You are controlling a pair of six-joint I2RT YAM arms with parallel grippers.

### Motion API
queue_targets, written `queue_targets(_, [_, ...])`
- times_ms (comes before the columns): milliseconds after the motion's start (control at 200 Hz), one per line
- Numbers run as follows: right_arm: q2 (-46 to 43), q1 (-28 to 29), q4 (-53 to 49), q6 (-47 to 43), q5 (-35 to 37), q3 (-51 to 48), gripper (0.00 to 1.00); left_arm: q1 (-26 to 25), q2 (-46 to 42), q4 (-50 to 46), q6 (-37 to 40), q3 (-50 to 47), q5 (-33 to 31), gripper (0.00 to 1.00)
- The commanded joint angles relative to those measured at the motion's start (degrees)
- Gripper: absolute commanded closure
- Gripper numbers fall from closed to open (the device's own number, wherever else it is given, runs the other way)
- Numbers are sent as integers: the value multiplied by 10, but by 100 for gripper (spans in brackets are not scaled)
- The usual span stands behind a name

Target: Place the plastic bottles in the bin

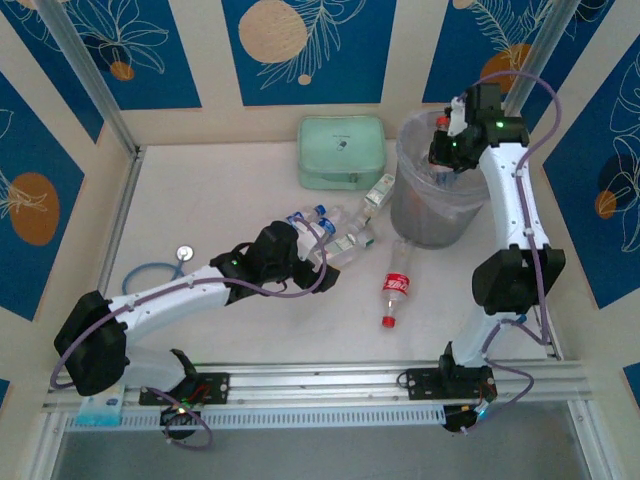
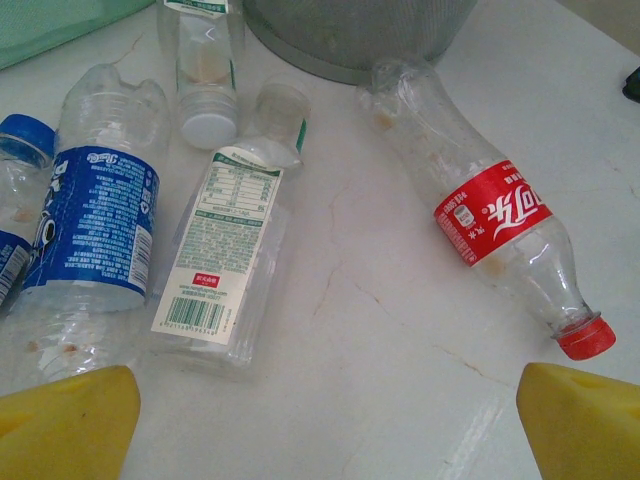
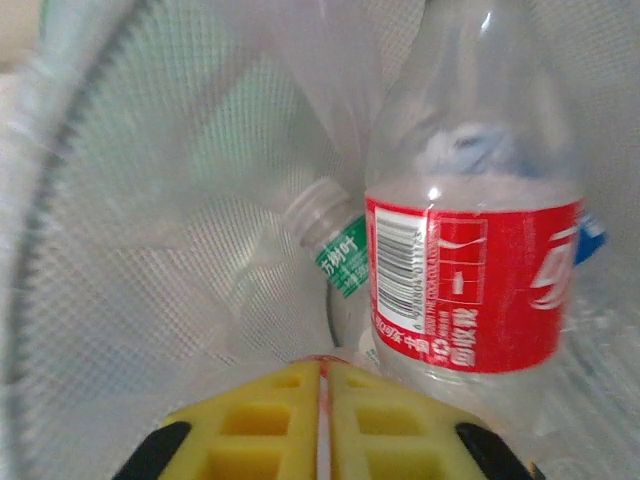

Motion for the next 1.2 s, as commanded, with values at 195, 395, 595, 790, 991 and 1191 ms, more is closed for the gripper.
queue_targets(195, [42, -11, 56, 24, -29, -130, 93, 6, -3, -11, 0, -2, -1, 4])
queue_targets(395, [35, -9, 68, 31, -40, -115, 95, 7, -2, -12, -2, -1, -2, 4])
queue_targets(595, [-17, -16, 50, 35, -27, -29, 81, 7, 5, -19, -2, 8, -6, 3])
queue_targets(790, [-95, -26, 83, 40, -12, -23, 55, 7, 19, -37, -7, 28, -22, 2])
queue_targets(991, [-209, -27, 168, 58, -53, -123, 33, 13, 86, -127, -4, 95, -61, 0])
queue_targets(1191, [-313, -18, 201, 95, -98, -228, 21, 13, 160, -187, 40, 161, -95, 0])
